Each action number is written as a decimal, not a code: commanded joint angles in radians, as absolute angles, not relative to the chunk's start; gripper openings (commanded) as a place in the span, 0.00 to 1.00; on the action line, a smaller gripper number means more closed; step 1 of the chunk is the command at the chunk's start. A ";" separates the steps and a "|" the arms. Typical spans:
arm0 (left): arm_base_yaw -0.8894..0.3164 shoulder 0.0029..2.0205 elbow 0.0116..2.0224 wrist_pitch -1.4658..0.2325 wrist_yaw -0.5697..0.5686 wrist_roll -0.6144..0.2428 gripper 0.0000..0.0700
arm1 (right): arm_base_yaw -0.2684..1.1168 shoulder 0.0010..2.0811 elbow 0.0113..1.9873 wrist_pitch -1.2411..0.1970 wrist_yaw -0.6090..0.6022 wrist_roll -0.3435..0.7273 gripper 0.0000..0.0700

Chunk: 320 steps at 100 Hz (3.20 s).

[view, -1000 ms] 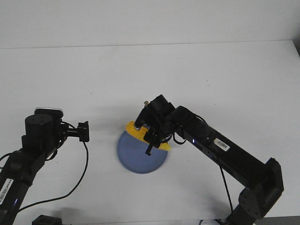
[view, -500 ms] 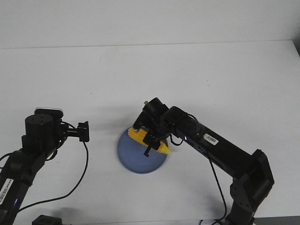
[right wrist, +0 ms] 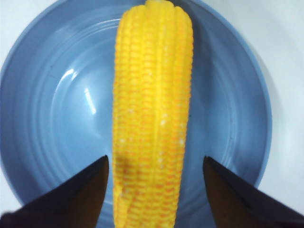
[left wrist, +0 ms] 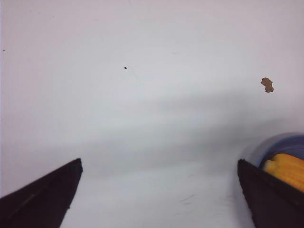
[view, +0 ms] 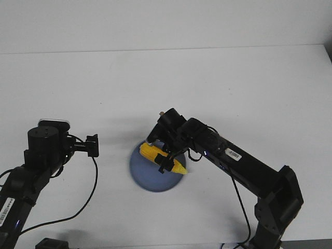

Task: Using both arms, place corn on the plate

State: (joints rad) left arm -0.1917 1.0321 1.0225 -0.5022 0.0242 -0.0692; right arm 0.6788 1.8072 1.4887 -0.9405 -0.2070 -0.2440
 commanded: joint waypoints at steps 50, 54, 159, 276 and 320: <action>-0.192 1.040 1.035 -0.500 0.022 -0.030 1.00 | 0.552 1.717 1.504 -0.916 -0.246 -0.205 0.61; -0.192 1.040 1.035 -0.500 0.022 -0.012 1.00 | 0.527 1.697 1.504 -0.916 -0.246 -0.204 0.61; -0.189 0.962 1.034 -0.442 0.013 -0.098 1.00 | 0.075 0.752 0.870 -0.474 -0.123 -0.075 0.61; -0.189 0.421 0.641 -0.331 -0.038 -0.126 1.00 | 0.059 0.263 0.606 -0.473 -0.051 0.025 0.59; -0.189 0.421 0.641 -0.336 -0.038 -0.125 0.01 | 0.059 0.263 0.606 -0.473 -0.036 0.024 0.02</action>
